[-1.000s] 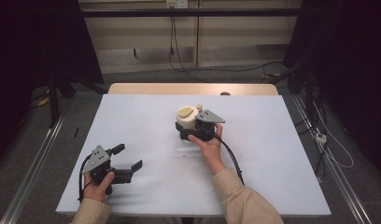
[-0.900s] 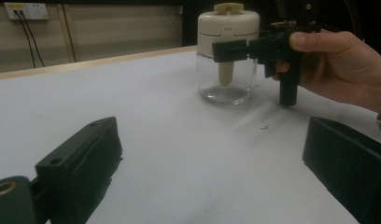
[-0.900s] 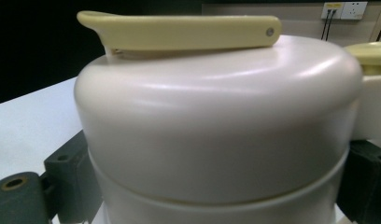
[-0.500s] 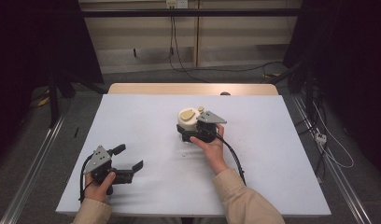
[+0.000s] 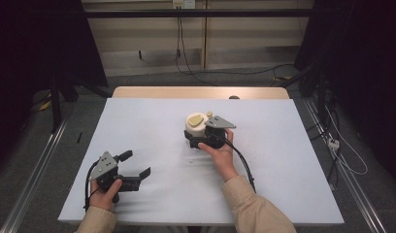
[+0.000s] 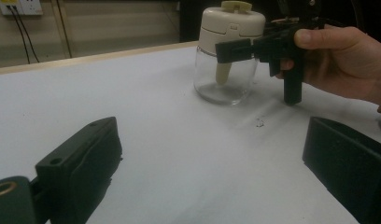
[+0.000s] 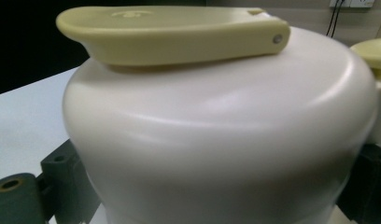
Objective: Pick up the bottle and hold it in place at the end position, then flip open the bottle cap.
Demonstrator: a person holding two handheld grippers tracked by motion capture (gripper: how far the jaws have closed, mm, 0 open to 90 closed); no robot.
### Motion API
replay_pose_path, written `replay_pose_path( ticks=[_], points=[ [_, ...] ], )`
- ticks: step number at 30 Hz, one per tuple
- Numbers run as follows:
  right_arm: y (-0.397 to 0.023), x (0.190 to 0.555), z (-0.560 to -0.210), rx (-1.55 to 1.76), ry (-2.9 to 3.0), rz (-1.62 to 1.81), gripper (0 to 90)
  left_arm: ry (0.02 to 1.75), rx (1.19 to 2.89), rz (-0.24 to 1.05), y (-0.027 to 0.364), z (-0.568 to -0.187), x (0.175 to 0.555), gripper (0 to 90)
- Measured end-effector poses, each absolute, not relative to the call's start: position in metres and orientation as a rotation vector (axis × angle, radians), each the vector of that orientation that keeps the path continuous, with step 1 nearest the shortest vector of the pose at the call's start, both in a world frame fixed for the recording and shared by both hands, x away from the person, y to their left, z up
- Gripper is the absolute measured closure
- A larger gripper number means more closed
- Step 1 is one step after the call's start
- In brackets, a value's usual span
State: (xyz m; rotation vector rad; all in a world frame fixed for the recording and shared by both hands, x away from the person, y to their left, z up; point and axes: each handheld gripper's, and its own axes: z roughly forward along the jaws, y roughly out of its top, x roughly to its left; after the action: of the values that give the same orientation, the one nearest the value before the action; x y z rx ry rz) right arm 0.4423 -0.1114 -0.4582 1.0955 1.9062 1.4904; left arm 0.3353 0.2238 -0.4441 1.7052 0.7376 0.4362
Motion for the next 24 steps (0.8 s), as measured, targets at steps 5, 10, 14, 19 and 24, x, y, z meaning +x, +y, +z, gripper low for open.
replay_pose_path(
  ticks=[5,10,14,19,24],
  points=[
    [-0.111,0.442,-0.458,1.097,1.904,1.492,6.6,0.75,1.694,0.442,0.224,-0.443,0.337,3.9],
    [-0.111,0.442,-0.458,1.098,1.908,1.485,6.6,0.755,1.685,0.436,0.224,-0.442,0.34,3.8],
    [-0.111,0.442,-0.458,1.101,1.911,1.482,6.6,0.763,1.68,0.436,0.224,-0.439,0.342,3.6],
    [-0.111,0.442,-0.457,1.103,1.914,1.482,6.6,0.782,1.68,0.428,0.219,-0.435,0.345,3.6],
    [-0.111,0.442,-0.457,1.106,1.912,1.478,6.6,0.803,1.697,0.41,0.214,-0.433,0.349,3.6]
  ],
)
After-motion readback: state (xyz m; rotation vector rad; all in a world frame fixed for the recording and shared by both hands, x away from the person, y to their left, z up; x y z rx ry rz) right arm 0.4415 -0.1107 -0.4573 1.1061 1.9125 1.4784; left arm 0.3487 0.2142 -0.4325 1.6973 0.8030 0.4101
